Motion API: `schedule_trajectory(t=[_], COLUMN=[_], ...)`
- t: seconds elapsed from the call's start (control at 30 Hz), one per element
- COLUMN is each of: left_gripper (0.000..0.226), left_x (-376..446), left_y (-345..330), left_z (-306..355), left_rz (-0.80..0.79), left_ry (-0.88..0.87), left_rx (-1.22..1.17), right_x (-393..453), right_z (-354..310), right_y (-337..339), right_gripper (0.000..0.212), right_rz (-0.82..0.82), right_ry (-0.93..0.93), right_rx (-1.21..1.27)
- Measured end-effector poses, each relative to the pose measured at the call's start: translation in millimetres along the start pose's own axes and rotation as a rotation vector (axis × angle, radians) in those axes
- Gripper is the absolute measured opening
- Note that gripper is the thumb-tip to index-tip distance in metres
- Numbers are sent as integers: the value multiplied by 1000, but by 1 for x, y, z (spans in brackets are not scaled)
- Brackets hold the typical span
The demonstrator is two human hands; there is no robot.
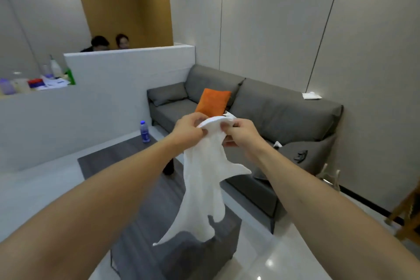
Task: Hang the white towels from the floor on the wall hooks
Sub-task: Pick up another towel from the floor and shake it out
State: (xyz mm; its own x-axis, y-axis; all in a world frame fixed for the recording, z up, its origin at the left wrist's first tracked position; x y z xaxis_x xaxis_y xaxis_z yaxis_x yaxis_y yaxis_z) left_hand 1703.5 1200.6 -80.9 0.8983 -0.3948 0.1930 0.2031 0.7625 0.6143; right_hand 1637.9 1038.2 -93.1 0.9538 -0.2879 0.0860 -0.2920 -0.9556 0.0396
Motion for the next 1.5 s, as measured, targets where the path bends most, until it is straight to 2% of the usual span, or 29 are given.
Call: schedule_trajectory(t=[0.07,0.13,0.2,0.27,0.37,0.53,0.6,0.7,0.77,0.83,0.9,0.93,1.0,1.07,1.13,1.3,1.4,1.5], left_gripper=[22,15,18,19,26,15,15,18,18,17,18,20,21,23,23,20,20,22], left_x=[4,9,19,32,56,100,119,145,161,174,184,188,193,199,205,214,199,175], left_y=[5,10,22,39,72,140,166,208,242,279,318,337,368,394,414,440,425,393], left_z=[-8,-16,-29,-49,-83,-152,-182,-228,-256,-283,-305,-315,-329,-334,-332,-304,-290,-283], left_rz=[5,33,100,176,278,430,477,567,611,652,726,766,803,801,822,933,949,961], left_ry=[22,32,74,128,177,252,290,366,408,456,506,538,597,633,646,560,527,525], left_rx=[-22,-39,-59,-69,-35,5,6,8,23,54,73,91,164,245,268,250,236,220], right_x=[22,39,56,73,107,189,225,276,308,341,374,392,425,450,465,477,471,451], right_z=[-7,-7,0,12,42,74,76,69,58,49,40,35,23,5,-16,-48,-48,-34], right_y=[-17,-38,-59,-77,-103,-151,-176,-220,-250,-278,-303,-315,-334,-351,-366,-369,-352,-332], right_gripper=[25,28,28,28,17,19,22,31,40,40,35,37,38,34,30,30,39,39], right_rz=[-59,-111,-168,-293,-447,-423,-344,-254,-352,-570,-736,-745,-619,-467,-398,-319,-293,-318], right_ry=[64,114,117,81,19,82,135,206,205,145,160,210,327,400,461,570,595,596], right_rx=[-50,-103,-102,-139,-355,-674,-679,-553,-451,-471,-672,-779,-872,-841,-830,-835,-790,-829])
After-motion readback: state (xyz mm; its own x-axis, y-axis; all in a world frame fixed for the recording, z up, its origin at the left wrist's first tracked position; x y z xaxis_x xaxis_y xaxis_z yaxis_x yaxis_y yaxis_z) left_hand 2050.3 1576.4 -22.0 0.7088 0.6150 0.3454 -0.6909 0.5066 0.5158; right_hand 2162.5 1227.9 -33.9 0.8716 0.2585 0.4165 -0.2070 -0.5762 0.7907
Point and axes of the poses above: each hand's wrist, its own x-axis towards the middle knuckle, its own y-axis out of the back of the hand, z = x × y, the point moved 3 cm from there along x, towards the middle knuckle, and after that the axes turned 5 degrees about x, right-handed, at the moved point
